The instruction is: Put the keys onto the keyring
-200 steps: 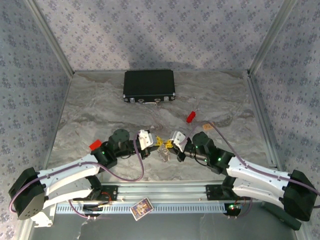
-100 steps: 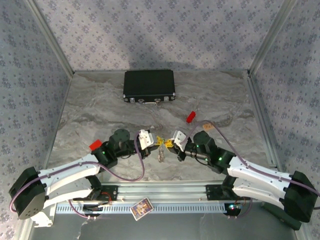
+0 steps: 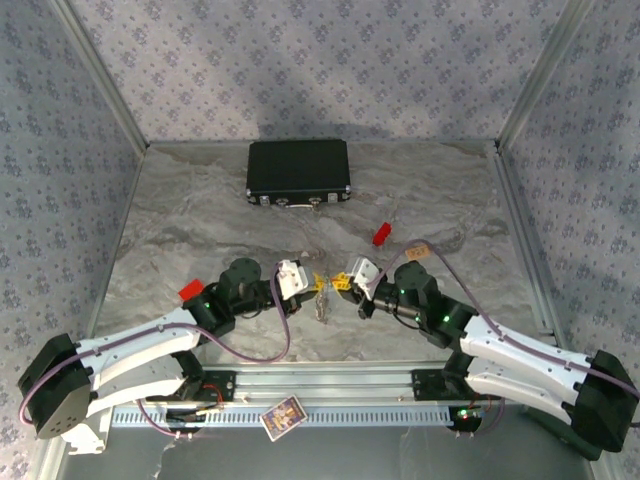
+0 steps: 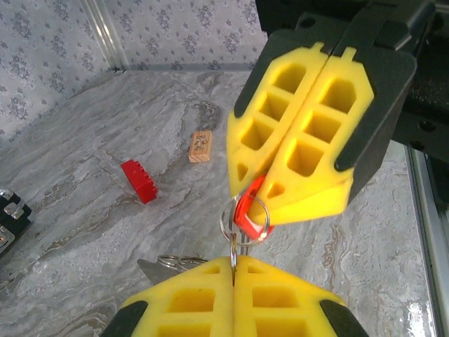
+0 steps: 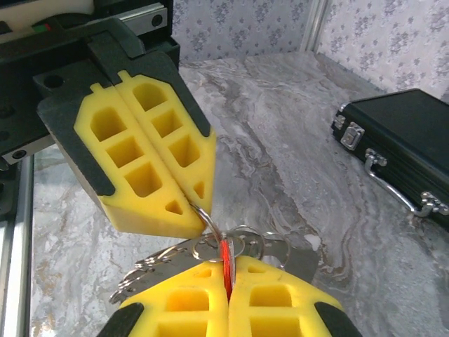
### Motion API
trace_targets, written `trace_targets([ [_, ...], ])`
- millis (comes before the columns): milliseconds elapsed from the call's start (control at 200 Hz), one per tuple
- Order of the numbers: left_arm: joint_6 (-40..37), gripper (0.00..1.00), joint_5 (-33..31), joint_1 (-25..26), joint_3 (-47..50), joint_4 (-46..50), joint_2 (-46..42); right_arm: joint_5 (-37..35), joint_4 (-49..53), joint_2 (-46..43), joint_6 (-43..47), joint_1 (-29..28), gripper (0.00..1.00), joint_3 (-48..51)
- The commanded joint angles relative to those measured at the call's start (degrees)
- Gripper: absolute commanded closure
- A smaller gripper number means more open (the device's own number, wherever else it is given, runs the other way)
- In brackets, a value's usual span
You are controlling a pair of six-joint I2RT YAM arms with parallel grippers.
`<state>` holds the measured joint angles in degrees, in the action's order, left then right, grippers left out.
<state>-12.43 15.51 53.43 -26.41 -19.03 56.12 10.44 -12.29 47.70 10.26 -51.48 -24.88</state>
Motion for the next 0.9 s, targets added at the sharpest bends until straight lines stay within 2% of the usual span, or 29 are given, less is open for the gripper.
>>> trace_targets([
  [0, -1.04, 1.00, -0.71, 0.40, -1.59, 0.36, 0.08, -2.88, 3.45, -1.95, 2.78, 0.43, 0.98, -2.49],
  [240, -1.09, 0.99, -0.84, 0.35, -1.71, 0.76, 0.04, -2.80, 9.03, -2.23, 6.52, 0.90, 1.00, -5.94],
  [420, -0.64, 0.77, -1.39, 0.37, -0.92, -0.60, -1.39, -2.17, 10.56, -1.42, 7.04, 0.95, 1.00, -7.31],
  [560, -0.10, 0.66, -2.51, 0.27, 0.30, -0.03, -5.05, -1.81, 12.14, -1.30, 7.63, 1.02, 1.00, -8.93],
  [645, 0.51, 0.64, -5.58, 0.33, 0.69, 2.51, -9.75, -1.15, 14.05, -0.73, 8.24, 0.99, 1.00, -10.57],
  [725, 1.53, 0.58, -9.99, 0.35, 1.48, 3.63, -15.17, -0.32, 14.84, 0.46, 8.79, 1.03, 1.00, -11.97],
  [819, 2.82, 0.57, -17.89, 0.28, 1.41, 6.20, -21.37, 1.20, 14.52, 3.45, 9.11, 0.64, 1.00, -14.53],
  [894, 4.34, 0.54, -26.46, 0.29, 0.58, 9.32, -25.36, 2.73, 12.98, 6.77, 8.90, -0.23, 1.00, -17.12],
])
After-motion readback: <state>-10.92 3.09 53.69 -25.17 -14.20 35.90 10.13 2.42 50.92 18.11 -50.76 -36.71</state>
